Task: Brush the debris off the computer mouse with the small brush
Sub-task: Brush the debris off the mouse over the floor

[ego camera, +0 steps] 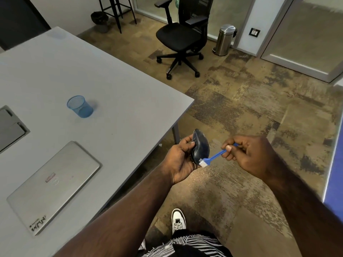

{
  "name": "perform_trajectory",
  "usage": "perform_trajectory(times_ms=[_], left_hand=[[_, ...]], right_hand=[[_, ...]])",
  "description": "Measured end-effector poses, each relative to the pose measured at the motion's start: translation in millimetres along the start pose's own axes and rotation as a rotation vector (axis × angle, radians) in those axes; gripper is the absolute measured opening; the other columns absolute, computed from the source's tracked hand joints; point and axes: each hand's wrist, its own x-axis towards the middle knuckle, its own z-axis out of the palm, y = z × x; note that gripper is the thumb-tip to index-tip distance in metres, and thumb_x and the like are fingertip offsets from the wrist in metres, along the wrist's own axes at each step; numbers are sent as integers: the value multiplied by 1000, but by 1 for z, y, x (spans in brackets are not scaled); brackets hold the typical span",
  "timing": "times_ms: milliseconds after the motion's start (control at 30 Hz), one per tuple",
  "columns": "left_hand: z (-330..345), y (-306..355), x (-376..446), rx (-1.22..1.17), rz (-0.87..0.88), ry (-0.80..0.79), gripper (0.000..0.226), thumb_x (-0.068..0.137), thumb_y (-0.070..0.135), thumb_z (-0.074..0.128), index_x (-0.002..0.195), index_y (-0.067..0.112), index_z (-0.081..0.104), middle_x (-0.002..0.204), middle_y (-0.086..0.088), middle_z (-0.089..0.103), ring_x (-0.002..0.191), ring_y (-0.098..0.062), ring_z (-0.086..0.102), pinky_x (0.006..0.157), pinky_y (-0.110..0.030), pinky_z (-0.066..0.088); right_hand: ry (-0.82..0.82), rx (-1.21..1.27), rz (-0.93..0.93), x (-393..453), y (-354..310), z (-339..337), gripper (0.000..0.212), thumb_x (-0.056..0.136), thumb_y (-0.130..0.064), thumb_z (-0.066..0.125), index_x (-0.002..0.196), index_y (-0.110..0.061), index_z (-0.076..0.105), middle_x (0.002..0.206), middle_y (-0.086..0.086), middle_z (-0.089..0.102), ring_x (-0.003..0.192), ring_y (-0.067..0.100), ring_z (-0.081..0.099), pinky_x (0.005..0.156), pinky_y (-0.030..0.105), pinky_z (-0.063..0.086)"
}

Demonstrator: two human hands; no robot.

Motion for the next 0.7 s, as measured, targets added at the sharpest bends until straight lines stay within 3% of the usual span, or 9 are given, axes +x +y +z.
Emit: perform_trajectory(times_ms=[167,300,367,433,567,700], left_hand=[[-3,3,2,-10,9,23,42,98,9,36,138,12,47,120,-16,57,91,-26,61,80,-43,49],[-7,4,3,-79,2,21,40,97,7,34,133,11,50,115,-16,60,89,-27,65,75,-42,54],[-7,4,3,-102,1,22,38,97,8,35,132,11,52,116,-15,60,92,-26,66,76,-44,57],[-6,4,3,-76,4,20,41,97,10,36,137,12,48,121,-15,58,96,-29,64,80,-49,55],[-5,7,2,-56,-15,17,46,99,14,34,145,12,38,140,-21,46,109,-38,54,98,-54,41],[-5,6,2,-74,-9,27,45,100,15,33,144,10,40,141,-22,47,110,-37,55,97,-54,42]], right_hand=[[291,-34,-32,1,3,0,21,95,-11,58,102,-26,72,77,-19,72,71,-1,73,65,24,61],[151,43,-100,-2,2,-1,14,92,-19,60,98,-24,72,76,-15,74,70,0,74,62,28,63],[88,4,-109,-2,2,0,13,91,-14,63,95,-20,74,75,-13,75,69,0,74,61,33,63],[155,-53,-81,-1,4,0,15,92,-7,63,96,-17,74,74,-10,74,69,0,73,62,36,63],[304,-120,-38,1,4,-3,19,93,-11,57,102,-16,73,76,-13,72,69,3,73,64,38,63],[245,18,-108,-3,0,-2,17,93,-17,58,102,-18,73,80,-13,74,71,2,74,62,36,64]])
